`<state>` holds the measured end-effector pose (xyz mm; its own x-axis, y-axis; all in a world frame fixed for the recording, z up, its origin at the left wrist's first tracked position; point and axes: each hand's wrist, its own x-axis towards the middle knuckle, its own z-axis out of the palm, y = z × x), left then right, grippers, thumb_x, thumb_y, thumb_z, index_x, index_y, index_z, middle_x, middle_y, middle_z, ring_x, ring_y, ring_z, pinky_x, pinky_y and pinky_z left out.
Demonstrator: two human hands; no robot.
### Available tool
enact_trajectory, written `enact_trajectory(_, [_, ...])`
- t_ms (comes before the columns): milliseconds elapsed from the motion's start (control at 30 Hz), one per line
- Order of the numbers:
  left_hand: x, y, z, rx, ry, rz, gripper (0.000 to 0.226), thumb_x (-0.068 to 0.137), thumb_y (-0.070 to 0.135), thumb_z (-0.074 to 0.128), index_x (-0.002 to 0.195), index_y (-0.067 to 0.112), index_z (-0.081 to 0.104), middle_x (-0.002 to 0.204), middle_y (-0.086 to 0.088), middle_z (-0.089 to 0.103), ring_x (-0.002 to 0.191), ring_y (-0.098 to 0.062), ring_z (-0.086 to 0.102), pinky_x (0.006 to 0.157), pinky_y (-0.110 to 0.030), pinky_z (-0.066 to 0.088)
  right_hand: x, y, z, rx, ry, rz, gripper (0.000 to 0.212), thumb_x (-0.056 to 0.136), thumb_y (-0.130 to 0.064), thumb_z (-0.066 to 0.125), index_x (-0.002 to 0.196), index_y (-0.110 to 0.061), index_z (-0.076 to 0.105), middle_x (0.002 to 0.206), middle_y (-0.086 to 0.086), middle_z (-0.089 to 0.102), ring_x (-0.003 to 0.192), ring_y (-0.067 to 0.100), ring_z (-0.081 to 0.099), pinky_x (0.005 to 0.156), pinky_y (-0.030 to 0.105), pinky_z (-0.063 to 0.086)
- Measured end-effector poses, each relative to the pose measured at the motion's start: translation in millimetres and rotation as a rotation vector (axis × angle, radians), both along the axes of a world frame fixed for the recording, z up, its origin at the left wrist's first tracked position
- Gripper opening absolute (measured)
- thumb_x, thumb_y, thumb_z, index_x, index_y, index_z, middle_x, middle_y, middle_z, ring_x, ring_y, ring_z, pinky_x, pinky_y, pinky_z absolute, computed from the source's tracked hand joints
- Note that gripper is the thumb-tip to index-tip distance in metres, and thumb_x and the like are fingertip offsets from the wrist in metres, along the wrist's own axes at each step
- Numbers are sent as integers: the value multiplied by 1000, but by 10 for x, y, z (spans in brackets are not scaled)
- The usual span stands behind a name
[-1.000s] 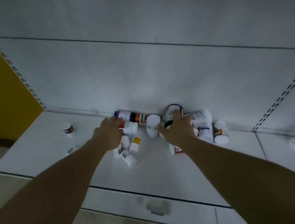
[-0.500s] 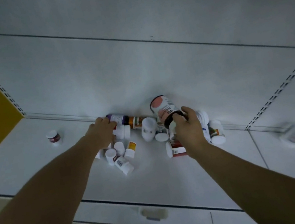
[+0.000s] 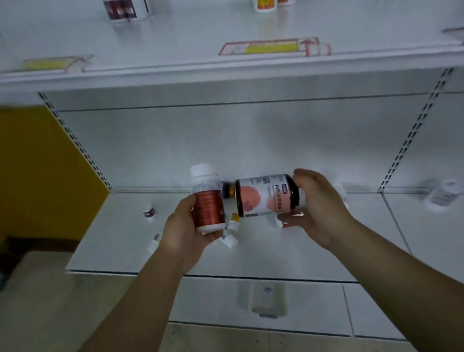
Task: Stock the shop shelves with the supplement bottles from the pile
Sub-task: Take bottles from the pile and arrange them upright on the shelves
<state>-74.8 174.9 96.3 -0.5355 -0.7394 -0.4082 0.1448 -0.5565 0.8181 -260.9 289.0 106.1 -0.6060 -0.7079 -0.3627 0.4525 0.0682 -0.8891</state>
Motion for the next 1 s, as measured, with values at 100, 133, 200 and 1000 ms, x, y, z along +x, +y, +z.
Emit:
enact_trajectory(100, [188,351,277,21,108,-90,40,97,36,32,108,8,59,87,-14,63,73,-25,60,70,-35,45,217,397,169,-123,-90,-7,37,92,-13,53,127,-22,46,115,15,60,98,33,62,72,45,56])
enact_trajectory(133, [240,473,377,7,133,-118,39,97,37,33,105,9,60,85,-13,64,72,-24,60,71,-35,44,284,523,215,-153,-104,-22,40,91,-12,54,128,-22,45,114,15,61,97,31,63,77,45,56])
enact_trajectory(200, [337,707,516,-59,144,-169,30,95,31,39,106,10,58,86,-11,64,71,-22,60,71,-35,43,415,769,294,-195,-98,-61,43,88,-14,59,129,-16,46,108,14,64,92,27,64,78,41,55])
enact_trajectory(1000, [-1779,4281,2013,-207,402,-636,38,95,28,41,121,3,53,91,-16,67,72,-23,66,59,-32,55,-898,4709,2161,-305,212,-305,79,58,-21,70,133,-4,48,112,21,62,92,32,64,78,46,56])
